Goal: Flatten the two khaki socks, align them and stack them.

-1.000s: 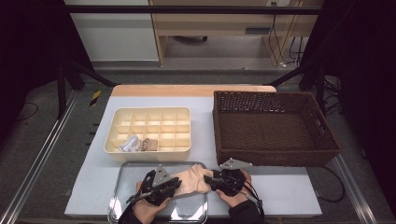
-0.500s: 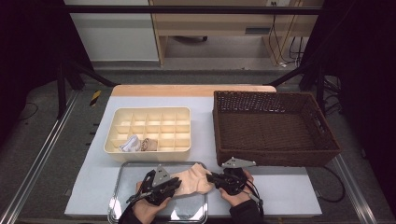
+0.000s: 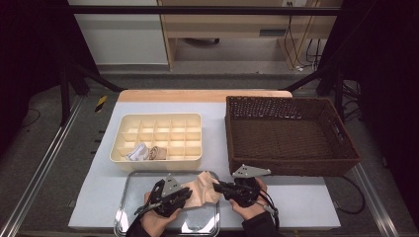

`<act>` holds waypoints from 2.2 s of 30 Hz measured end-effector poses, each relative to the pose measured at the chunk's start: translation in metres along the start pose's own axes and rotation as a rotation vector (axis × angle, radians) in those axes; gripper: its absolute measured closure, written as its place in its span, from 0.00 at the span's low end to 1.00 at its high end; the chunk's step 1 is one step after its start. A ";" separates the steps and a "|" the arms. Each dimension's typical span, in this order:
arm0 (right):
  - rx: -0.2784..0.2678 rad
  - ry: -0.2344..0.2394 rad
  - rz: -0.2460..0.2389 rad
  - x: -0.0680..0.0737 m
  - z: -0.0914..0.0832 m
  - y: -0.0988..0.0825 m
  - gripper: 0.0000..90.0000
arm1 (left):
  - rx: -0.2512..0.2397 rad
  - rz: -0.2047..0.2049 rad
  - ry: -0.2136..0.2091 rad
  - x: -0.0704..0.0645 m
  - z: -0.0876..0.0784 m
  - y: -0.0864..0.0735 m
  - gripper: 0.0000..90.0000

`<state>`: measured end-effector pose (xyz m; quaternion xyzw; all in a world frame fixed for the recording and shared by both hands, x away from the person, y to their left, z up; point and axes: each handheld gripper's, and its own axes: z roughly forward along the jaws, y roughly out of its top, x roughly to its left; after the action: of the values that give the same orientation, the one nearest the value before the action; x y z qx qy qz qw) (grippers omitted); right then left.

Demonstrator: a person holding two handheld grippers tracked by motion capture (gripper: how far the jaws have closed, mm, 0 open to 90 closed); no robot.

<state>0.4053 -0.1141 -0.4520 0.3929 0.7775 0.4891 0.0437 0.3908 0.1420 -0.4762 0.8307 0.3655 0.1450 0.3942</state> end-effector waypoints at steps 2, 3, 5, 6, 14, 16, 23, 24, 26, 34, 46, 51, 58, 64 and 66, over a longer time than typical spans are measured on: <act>0.007 0.002 -0.011 0.002 0.001 0.001 0.93 | -0.005 -0.001 -0.007 0.001 -0.001 0.000 0.89; 0.009 0.003 -0.009 0.002 0.001 0.001 0.93 | -0.008 -0.004 -0.009 0.001 -0.002 0.001 0.89; 0.016 -0.004 -0.015 0.002 0.001 0.001 0.93 | -0.017 -0.016 -0.010 0.002 -0.007 0.002 0.89; 0.018 -0.005 -0.011 0.002 0.001 0.001 0.93 | -0.024 -0.017 -0.010 0.003 -0.011 0.002 0.89; 0.027 -0.018 -0.024 0.003 0.000 0.002 0.93 | -0.076 -0.080 0.064 0.027 -0.048 -0.006 0.88; 0.027 -0.020 -0.025 0.004 0.000 0.002 0.93 | -0.072 -0.104 0.085 0.032 -0.056 -0.013 0.89; 0.037 -0.036 -0.040 0.011 0.003 0.006 0.93 | -0.051 -0.161 0.085 0.037 -0.069 -0.035 0.92; 0.036 -0.035 -0.044 0.012 0.004 0.007 0.93 | -0.042 -0.149 0.083 0.035 -0.066 -0.035 0.92; 0.037 -0.028 -0.050 0.015 0.005 0.008 0.93 | -0.029 -0.141 0.078 0.032 -0.061 -0.034 0.94; 0.037 0.019 -0.091 0.033 0.016 0.015 0.93 | -0.016 -0.122 0.089 0.029 -0.053 -0.034 0.96; 0.107 0.099 -0.160 0.065 0.059 0.020 0.93 | -0.001 -0.117 0.086 0.030 -0.050 -0.035 0.98; 0.148 0.109 -0.177 0.072 0.075 0.014 0.92 | 0.003 -0.116 0.086 0.032 -0.050 -0.035 0.98; 0.180 0.134 -0.158 0.076 0.087 0.007 0.82 | -0.019 -0.135 0.086 0.039 -0.056 -0.037 0.97; 0.106 0.178 -0.134 0.074 0.067 0.016 0.78 | -0.027 -0.144 0.083 0.044 -0.059 -0.038 0.96; 0.078 0.154 -0.143 0.069 0.058 0.019 0.86 | -0.036 -0.139 0.082 0.045 -0.060 -0.037 0.96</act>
<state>0.3944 -0.0229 -0.4450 0.2993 0.8229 0.4829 0.0034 0.3714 0.2228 -0.4680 0.7895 0.4355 0.1579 0.4026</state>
